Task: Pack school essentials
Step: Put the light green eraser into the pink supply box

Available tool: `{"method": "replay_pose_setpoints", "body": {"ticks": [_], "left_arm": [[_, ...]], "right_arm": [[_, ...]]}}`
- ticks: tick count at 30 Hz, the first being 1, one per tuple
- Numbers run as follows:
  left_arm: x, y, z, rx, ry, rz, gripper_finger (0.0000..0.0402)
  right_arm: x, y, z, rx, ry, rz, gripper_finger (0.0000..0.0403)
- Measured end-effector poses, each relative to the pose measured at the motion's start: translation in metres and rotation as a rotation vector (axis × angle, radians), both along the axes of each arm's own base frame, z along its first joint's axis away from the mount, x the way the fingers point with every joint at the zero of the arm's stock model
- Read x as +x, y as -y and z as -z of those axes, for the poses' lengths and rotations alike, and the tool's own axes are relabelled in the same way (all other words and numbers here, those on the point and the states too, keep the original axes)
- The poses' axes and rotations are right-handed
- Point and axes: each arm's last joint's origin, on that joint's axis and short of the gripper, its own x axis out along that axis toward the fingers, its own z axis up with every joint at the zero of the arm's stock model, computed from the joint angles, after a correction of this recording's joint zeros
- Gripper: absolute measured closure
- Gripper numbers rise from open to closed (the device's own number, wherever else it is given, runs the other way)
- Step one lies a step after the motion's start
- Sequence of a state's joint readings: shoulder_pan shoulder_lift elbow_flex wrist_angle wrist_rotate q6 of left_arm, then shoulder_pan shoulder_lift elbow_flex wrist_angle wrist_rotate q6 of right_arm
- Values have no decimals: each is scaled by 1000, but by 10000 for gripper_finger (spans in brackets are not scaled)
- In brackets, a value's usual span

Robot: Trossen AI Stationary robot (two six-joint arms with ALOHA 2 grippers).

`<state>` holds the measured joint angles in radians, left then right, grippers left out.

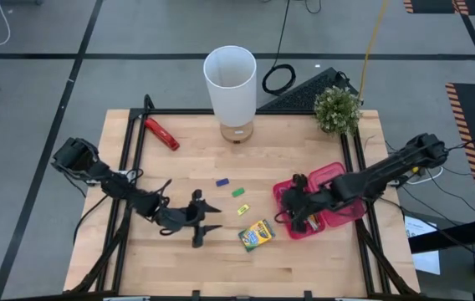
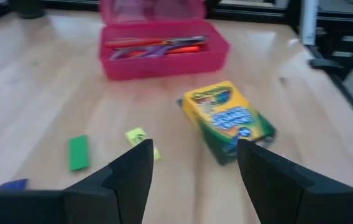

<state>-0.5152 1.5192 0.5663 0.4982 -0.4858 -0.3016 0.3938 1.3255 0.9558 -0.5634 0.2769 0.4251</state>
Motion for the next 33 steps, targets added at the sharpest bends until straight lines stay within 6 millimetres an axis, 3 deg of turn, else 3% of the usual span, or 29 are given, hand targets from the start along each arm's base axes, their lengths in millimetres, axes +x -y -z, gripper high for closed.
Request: {"method": "replay_pose_setpoints", "body": {"ticks": [6,11,16,21,27,33], "left_arm": [[4,-11,0,15,3,-82,167],[1,-14,7,21,-53,-143,167],[-5,-17,17,-14,-150,-209,167],[-12,-17,23,-16,-221,-242,167],[-22,-6,26,-6,-218,-283,167],[-30,6,25,2,-178,-289,167]], "right_arm": [[18,-12,-13,-65,253,-82,237],[48,-9,5,-106,322,-145,238],[75,7,36,-30,274,-221,242],[88,25,66,-46,181,-256,236],[102,32,77,-110,176,-303,211],[113,38,86,-50,197,-367,198]]}}
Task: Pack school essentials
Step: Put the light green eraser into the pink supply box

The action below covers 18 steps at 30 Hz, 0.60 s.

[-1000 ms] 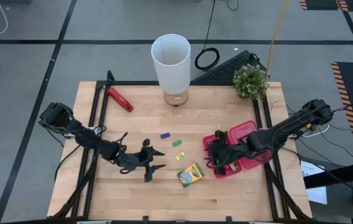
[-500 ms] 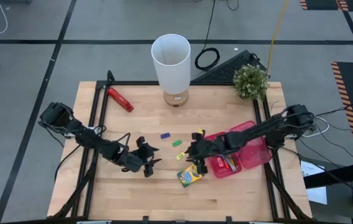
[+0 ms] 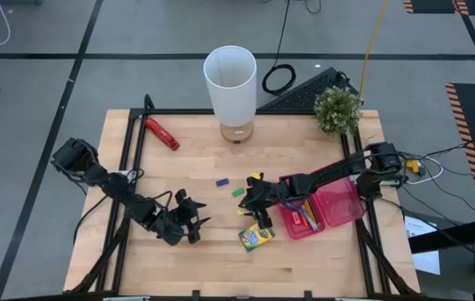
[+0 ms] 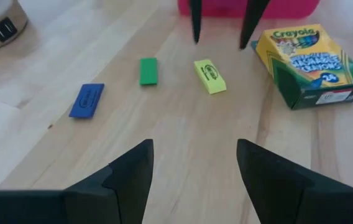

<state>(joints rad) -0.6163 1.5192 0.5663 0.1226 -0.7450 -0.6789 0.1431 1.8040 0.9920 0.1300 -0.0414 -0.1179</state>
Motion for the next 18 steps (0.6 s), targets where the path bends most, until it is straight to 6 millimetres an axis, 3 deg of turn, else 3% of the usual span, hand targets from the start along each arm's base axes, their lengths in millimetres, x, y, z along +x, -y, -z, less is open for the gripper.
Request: {"method": "replay_pose_setpoints", "body": {"ticks": [5,18], "left_arm": [[-5,7,0,13,24,-10,167],[-7,8,0,21,29,-19,167]], "right_arm": [[2,8,14,-16,-39,-9,205],[4,10,21,-50,-39,-75,227]]}}
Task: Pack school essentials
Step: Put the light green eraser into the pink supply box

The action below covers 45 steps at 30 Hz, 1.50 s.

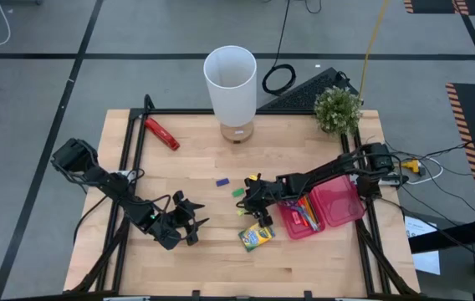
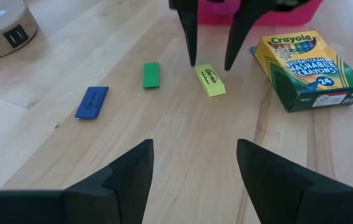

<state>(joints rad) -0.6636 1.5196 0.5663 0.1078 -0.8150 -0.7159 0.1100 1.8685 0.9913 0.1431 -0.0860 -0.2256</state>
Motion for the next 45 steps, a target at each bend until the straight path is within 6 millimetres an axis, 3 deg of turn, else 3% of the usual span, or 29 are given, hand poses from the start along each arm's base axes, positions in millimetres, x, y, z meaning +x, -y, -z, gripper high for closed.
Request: {"method": "replay_pose_setpoints", "body": {"ticks": [6,22,28,34,45], "left_arm": [[0,0,0,1,0,1,167],[0,0,0,20,-9,12,167],[0,0,0,24,-11,15,167],[0,0,0,31,-13,17,167],[0,-1,0,44,-17,22,167]], "right_arm": [[6,-2,15,-6,-39,-6,238],[3,-1,14,-16,-68,-5,318],[3,-2,14,-14,-67,-5,326],[-1,-6,-1,8,-41,11,322],[-17,-25,-61,133,68,49,322]]}}
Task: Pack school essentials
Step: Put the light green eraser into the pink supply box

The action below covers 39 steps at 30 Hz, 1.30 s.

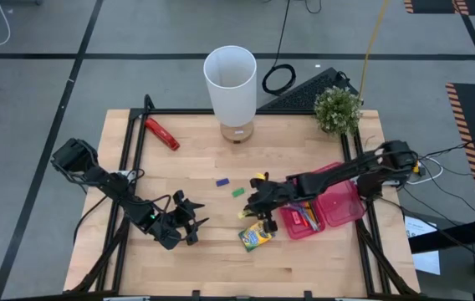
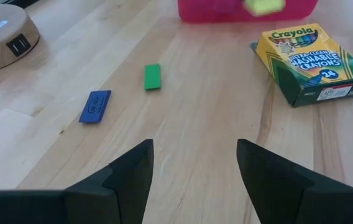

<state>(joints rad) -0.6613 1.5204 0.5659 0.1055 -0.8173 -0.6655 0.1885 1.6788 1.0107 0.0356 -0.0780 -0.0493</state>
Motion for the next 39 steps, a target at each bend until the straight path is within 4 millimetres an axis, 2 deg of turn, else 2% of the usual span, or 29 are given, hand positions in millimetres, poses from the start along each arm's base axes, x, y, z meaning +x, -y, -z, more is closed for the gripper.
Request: {"method": "replay_pose_setpoints", "body": {"ticks": [6,13,21,27,39], "left_arm": [[0,0,0,10,1,0,167],[3,-4,0,20,-2,-11,167],[6,-9,-1,31,-5,-23,167],[10,-12,-2,42,0,-14,167],[21,-21,-6,49,23,-4,167]], "right_arm": [[-21,-9,-26,99,-48,80,321],[-48,-25,-37,105,-145,278,321],[-70,-48,-31,227,-287,488,321],[-85,-57,-25,299,-407,645,321],[-113,-53,-15,306,-579,1042,321]]}}
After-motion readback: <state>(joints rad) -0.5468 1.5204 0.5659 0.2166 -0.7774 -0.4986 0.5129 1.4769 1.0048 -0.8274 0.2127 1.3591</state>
